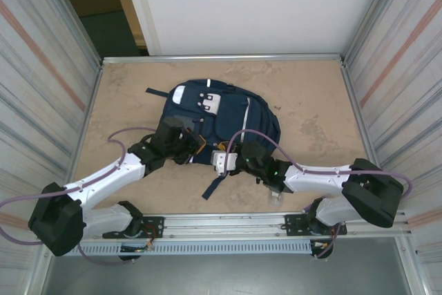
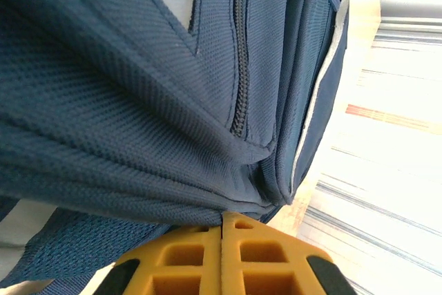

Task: Pack the student bag

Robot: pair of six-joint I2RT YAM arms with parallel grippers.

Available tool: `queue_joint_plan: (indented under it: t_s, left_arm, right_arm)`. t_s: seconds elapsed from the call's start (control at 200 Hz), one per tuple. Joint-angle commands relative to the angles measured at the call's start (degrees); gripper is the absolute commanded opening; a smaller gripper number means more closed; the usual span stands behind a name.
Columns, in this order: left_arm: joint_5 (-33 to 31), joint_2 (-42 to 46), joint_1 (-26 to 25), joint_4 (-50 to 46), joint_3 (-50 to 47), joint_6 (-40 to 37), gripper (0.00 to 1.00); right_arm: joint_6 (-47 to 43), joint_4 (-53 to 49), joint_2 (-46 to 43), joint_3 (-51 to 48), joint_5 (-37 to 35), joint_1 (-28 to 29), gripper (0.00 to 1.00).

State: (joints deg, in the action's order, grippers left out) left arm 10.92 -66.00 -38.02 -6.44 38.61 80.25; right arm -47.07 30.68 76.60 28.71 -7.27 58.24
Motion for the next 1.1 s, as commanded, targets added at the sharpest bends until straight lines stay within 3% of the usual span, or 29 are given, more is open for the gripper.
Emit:
queue_joint_plan:
  t_s: [0.0, 0.09, 0.19, 0.311, 0.401, 0.506, 0.661, 0.797, 1.097]
  left_arm:
    - [1.1, 0.6, -0.7, 4.8, 0.3, 0.7, 0.00]
    - [1.0, 0.8, -1.0, 4.6, 0.3, 0.8, 0.00]
    - [0.7, 1.2, -1.0, 4.5, 0.2, 0.6, 0.00]
    - [-0.2, 1.8, -1.0, 4.2, -0.5, 0.4, 0.00]
    - [-1.2, 2.1, -0.9, 4.6, -1.3, 0.6, 0.00]
    - [-1.7, 2.4, -0.6, 4.5, -1.5, -0.7, 0.00]
    - [-2.2, 1.9, 0.7, 4.1, -2.0, -2.3, 0.00]
    - [-2.0, 1.7, 2.9, 4.4, -3.1, -3.1, 0.00]
    - [-0.9, 2.7, 8.7, 2.5, -4.1, -7.7, 0.00]
  right_arm:
    - [-0.4, 6.1, 1.6, -0.7, -1.9, 0.6, 0.28]
    - [-0.2, 7.0, 2.9, -0.2, -3.6, 0.8, 0.25]
    - [3.2, 7.2, 2.9, 0.0, -2.9, 0.5, 0.11]
    - [6.5, 7.7, 3.4, -0.1, -4.7, 0.1, 0.10]
    - [13.0, 6.4, 1.5, -0.8, -4.7, -0.6, 0.10]
    - [25.1, -0.4, -1.0, 0.2, -3.3, -2.2, 0.00]
    - [50.4, -23.8, -5.4, 7.5, 3.3, -5.2, 0.00]
    - [66.3, -34.5, -8.2, 9.6, 12.2, -8.6, 0.00]
    - [83.4, -43.0, -13.2, 6.8, 27.8, -18.0, 0.00]
